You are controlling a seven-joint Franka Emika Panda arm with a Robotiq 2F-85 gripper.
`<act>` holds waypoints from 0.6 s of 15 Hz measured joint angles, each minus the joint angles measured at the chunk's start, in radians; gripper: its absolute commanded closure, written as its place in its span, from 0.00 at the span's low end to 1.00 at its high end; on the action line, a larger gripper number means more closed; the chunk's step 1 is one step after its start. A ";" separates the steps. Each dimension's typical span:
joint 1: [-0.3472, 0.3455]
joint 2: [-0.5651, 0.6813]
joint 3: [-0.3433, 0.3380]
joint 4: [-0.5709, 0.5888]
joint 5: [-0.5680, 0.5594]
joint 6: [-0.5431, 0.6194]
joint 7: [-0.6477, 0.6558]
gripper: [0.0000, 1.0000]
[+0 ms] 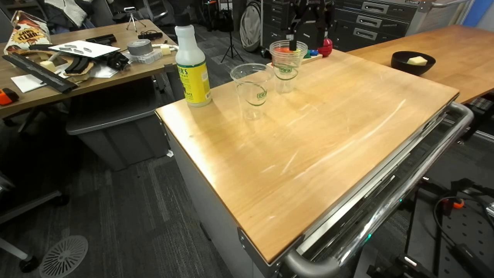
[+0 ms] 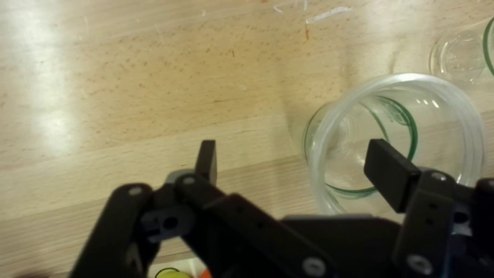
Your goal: Pack the first disposable cup into the second then both into the third cup and put all into the fourth cup
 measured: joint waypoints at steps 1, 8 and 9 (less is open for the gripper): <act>0.000 0.009 -0.002 0.000 0.000 0.000 0.002 0.44; -0.001 0.029 -0.004 0.003 0.000 0.001 0.003 0.98; -0.001 0.024 -0.004 0.004 0.000 0.003 0.003 1.00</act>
